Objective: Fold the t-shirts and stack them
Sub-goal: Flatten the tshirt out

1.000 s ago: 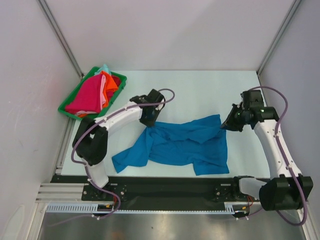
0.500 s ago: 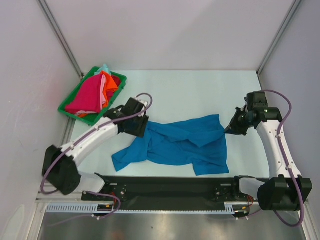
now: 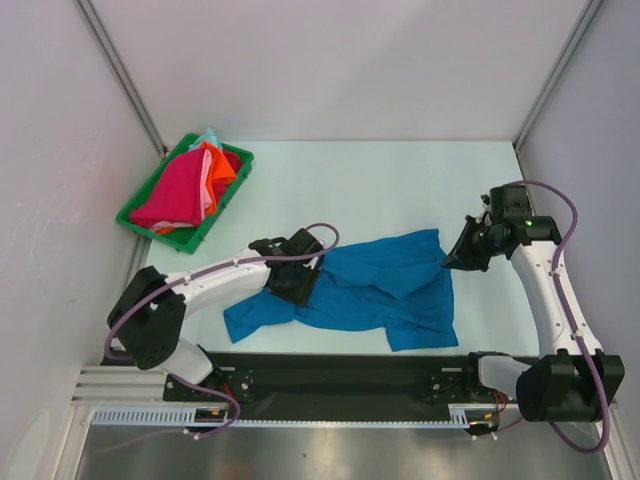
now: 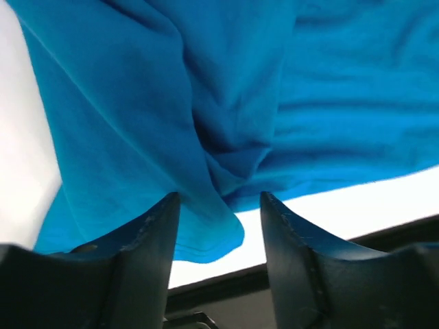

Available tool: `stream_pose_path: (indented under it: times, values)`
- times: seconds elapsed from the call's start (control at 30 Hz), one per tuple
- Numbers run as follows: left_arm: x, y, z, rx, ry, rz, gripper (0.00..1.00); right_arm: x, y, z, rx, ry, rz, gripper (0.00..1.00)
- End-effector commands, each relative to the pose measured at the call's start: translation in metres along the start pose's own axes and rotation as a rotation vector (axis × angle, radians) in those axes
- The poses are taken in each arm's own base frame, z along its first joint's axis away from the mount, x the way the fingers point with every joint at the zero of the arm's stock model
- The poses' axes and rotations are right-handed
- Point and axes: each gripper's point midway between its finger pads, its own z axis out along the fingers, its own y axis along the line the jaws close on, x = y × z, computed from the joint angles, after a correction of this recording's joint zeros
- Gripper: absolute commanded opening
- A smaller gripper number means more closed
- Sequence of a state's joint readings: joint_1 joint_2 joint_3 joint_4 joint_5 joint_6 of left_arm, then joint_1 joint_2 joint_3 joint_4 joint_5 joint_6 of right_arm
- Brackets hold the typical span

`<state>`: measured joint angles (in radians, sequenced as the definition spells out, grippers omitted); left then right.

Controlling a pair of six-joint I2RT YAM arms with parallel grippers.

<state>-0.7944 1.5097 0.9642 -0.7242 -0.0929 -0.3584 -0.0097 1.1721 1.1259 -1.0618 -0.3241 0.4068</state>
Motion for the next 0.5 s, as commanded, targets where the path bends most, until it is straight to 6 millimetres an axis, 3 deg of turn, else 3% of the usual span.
stream_pose_path:
  times: [0.0,0.17,0.37,0.47]
  values:
    - [-0.027,0.004,-0.003,-0.044,-0.072,-0.001,0.55,0.002,0.006,-0.007,-0.031,-0.019,-0.039,0.0]
    - [-0.011,0.015,0.005,-0.104,-0.009,0.016,0.38,0.003,0.008,-0.01,-0.041,-0.022,-0.037,0.0]
    - [0.006,0.028,-0.012,-0.127,-0.021,-0.009,0.24,0.0,0.008,-0.011,-0.038,-0.033,-0.041,0.0]
    - [0.007,0.032,-0.023,-0.13,-0.041,-0.01,0.06,-0.003,0.008,-0.013,-0.028,-0.045,-0.044,0.0]
